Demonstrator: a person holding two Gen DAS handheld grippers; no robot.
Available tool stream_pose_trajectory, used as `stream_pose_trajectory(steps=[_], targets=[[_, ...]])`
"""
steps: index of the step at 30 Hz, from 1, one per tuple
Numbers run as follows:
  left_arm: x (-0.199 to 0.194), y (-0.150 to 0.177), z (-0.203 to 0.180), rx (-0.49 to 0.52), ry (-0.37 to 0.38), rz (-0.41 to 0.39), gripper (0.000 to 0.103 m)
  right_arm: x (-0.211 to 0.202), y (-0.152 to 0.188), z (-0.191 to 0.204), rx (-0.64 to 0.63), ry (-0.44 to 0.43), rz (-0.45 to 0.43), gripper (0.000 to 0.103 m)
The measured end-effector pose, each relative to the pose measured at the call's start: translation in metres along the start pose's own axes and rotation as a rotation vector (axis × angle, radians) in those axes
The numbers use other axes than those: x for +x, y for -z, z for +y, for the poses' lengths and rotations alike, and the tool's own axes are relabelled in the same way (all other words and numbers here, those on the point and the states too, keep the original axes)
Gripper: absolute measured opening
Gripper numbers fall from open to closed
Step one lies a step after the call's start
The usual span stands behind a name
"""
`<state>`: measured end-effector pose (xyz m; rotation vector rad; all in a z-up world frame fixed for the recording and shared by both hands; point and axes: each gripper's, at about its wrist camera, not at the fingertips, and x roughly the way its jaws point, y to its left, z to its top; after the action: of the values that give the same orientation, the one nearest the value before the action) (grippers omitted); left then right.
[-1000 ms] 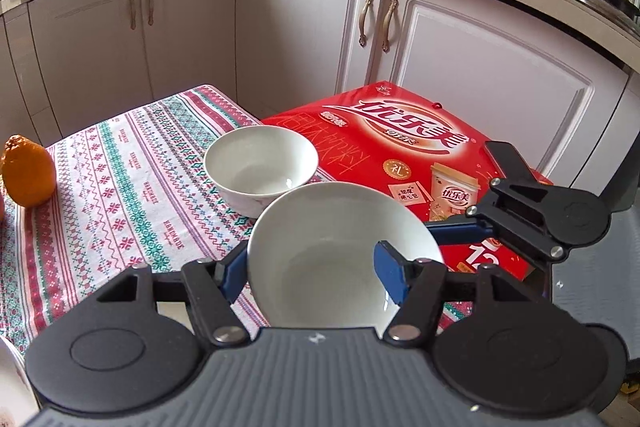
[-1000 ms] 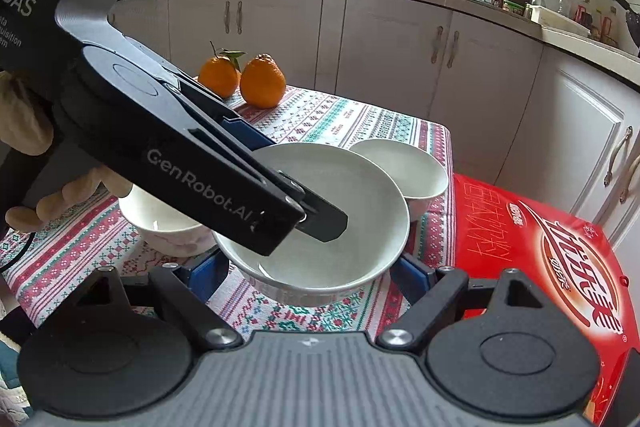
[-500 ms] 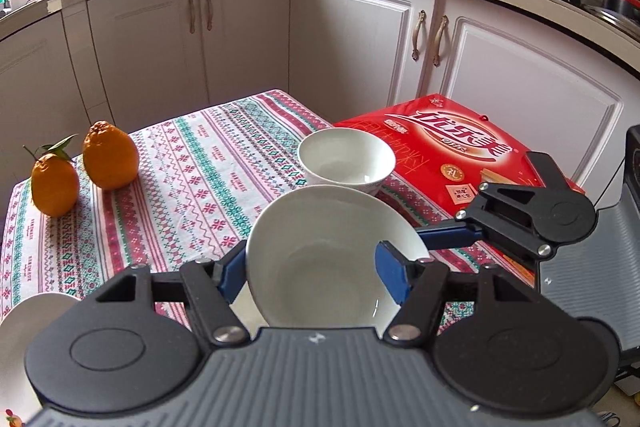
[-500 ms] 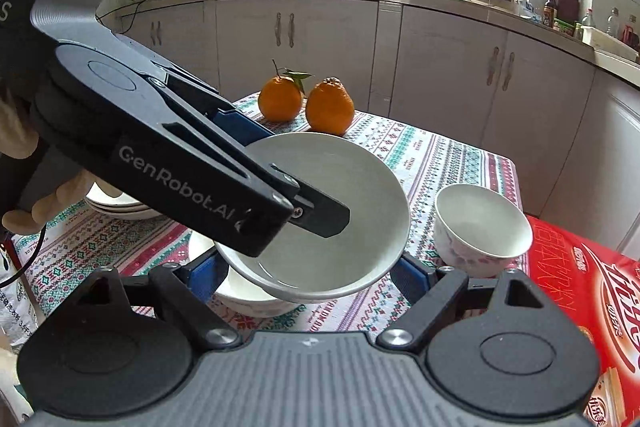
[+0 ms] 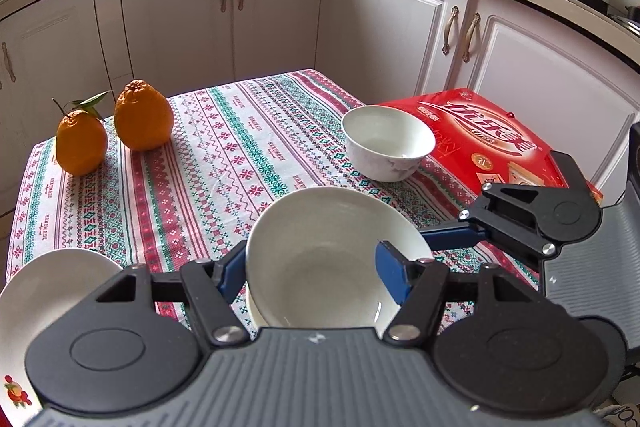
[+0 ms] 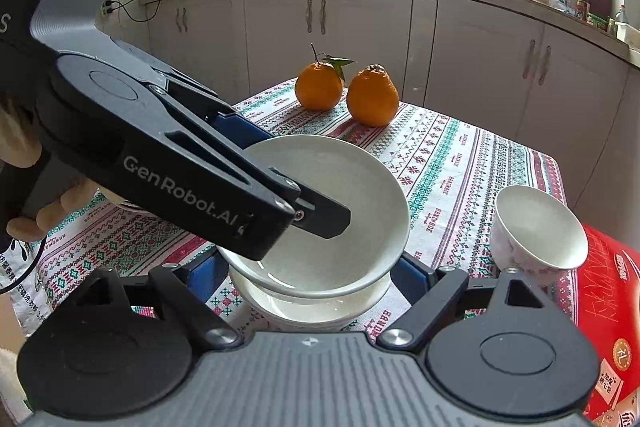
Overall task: Organize plates and bowls
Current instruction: 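Carry the held bowl with the left gripper and lower it into another bowl, then open the left gripper and withdraw it from the stacked bowls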
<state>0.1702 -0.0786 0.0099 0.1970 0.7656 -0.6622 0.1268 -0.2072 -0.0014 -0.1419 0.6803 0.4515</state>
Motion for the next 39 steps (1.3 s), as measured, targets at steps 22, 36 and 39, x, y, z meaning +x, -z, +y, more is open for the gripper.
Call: stream_pose_trajectory(steps=[22, 36, 39], targets=[[0.015, 0.010, 0.006, -0.016, 0.016, 0.019, 0.066, 0.010, 0.005, -0.001, -0.001, 0.005, 0.030, 0.090], [0.021, 0.013, 0.007, -0.018, 0.021, 0.026, 0.069, 0.010, 0.005, -0.003, 0.008, 0.001, 0.025, 0.091], [0.022, 0.014, 0.007, -0.020, 0.026, 0.024, 0.074, 0.009, 0.006, -0.004, 0.013, -0.001, 0.024, 0.091]])
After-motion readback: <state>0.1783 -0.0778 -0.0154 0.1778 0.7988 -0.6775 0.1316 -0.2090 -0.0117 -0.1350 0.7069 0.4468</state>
